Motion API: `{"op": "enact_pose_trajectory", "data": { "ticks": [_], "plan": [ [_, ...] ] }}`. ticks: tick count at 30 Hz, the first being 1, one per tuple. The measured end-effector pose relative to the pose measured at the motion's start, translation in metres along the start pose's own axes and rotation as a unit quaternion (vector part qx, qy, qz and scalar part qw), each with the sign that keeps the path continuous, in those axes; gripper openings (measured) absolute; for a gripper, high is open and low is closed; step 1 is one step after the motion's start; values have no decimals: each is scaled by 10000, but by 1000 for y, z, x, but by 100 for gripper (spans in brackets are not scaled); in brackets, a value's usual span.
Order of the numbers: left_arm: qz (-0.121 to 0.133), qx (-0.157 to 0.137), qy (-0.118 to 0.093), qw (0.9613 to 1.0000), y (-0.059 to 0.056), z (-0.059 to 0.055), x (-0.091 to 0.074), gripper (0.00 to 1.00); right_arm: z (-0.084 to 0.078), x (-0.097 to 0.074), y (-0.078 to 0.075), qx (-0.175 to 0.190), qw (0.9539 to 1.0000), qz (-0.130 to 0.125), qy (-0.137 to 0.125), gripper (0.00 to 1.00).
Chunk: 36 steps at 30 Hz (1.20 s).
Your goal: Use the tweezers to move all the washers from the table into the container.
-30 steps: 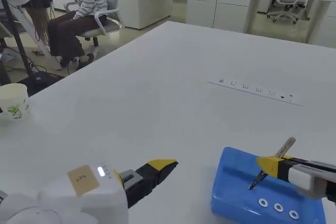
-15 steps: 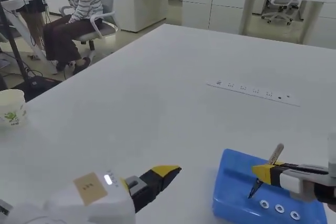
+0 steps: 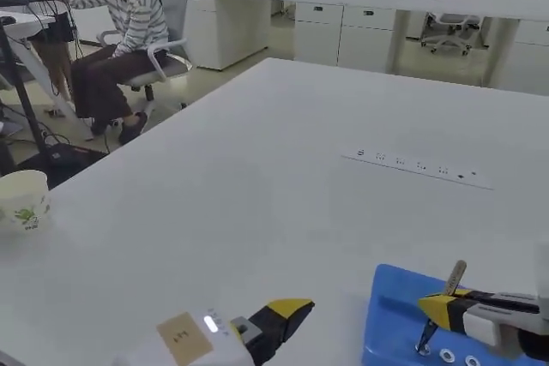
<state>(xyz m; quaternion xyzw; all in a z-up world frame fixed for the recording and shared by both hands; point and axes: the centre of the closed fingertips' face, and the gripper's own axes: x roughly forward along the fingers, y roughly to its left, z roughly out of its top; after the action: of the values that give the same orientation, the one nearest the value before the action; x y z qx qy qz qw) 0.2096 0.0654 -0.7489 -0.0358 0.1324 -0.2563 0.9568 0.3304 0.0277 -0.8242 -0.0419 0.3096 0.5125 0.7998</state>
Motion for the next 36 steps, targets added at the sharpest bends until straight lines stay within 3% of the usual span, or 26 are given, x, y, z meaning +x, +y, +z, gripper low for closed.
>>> {"op": "enact_pose_trajectory", "data": {
  "ticks": [6,14,21,25,33,36],
  "plan": [
    [-114,-51,-102,9999,-5,6,1,68,0,-2,9,-339,9994,13,-41,4],
    [184,5,-186,9997,5,9,-1,69,16,-16,22,-598,9976,10,-343,4],
    [194,81,-208,9996,4,10,0,70,29,-34,43,-696,9957,150,-585,4],
    [276,8,-343,9990,7,14,-2,71,33,-45,54,-709,9947,223,-716,4],
    [207,-65,-365,9991,4,14,-2,74,25,-53,69,-547,9946,383,-793,4],
    [116,-114,-515,9985,0,19,-3,76,16,-51,73,-499,9951,445,-730,4]
  ]
}}
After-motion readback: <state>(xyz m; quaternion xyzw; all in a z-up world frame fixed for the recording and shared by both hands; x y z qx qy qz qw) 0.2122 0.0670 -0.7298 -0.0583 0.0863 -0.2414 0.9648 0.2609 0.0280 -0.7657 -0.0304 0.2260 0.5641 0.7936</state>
